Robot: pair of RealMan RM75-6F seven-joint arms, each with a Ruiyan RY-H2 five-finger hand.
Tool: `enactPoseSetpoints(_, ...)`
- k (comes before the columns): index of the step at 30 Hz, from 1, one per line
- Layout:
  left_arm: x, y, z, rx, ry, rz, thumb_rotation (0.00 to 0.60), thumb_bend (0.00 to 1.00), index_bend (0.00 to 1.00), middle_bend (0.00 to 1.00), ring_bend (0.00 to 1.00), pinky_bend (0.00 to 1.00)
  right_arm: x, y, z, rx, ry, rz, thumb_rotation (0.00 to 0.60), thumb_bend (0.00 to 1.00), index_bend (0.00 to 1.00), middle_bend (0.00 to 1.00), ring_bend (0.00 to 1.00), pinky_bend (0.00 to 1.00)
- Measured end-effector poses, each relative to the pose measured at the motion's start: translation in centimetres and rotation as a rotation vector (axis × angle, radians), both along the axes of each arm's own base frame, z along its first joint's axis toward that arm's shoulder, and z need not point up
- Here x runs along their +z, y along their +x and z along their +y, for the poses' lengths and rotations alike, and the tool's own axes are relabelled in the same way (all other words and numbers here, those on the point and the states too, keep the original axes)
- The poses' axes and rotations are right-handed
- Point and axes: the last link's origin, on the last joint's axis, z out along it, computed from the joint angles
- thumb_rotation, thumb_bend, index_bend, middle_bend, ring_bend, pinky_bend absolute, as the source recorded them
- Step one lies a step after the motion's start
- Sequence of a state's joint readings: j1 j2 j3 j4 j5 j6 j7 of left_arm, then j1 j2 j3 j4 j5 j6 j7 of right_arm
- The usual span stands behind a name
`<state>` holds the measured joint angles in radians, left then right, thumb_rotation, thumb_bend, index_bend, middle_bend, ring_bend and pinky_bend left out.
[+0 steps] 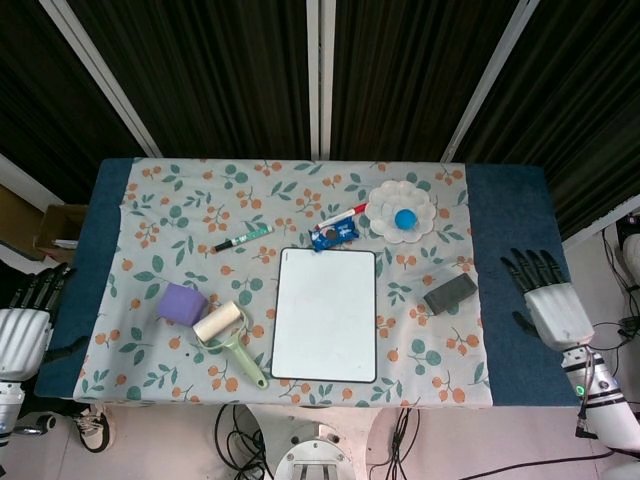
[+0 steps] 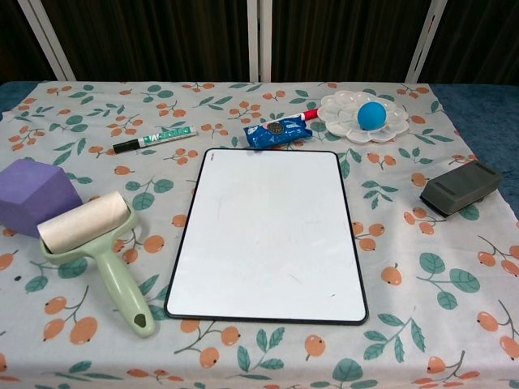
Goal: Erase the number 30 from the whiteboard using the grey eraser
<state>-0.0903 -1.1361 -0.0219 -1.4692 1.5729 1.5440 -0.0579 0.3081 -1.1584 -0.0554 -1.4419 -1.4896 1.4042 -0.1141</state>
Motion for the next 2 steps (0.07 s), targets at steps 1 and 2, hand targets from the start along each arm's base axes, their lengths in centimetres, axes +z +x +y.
enactPoseSetpoints(1, 0.03, -0.04, 0.04, 0.003, 0.002, 0.0, 0.6, 0.0, 0.07, 0.06, 0.07, 0.16, 0.52, -0.53, 0.67, -0.018, -0.022, -0.016, 0.6, 0.18, 0.0, 0.0, 0.0, 0.0)
enactPoseSetpoints(2, 0.07, -0.11, 0.12, 0.007, 0.005, 0.0, 0.6, 0.0, 0.07, 0.06, 0.07, 0.16, 1.14, -1.25, 1.56, -0.041, -0.05, -0.032, 0.6, 0.18, 0.0, 0.0, 0.0, 0.0)
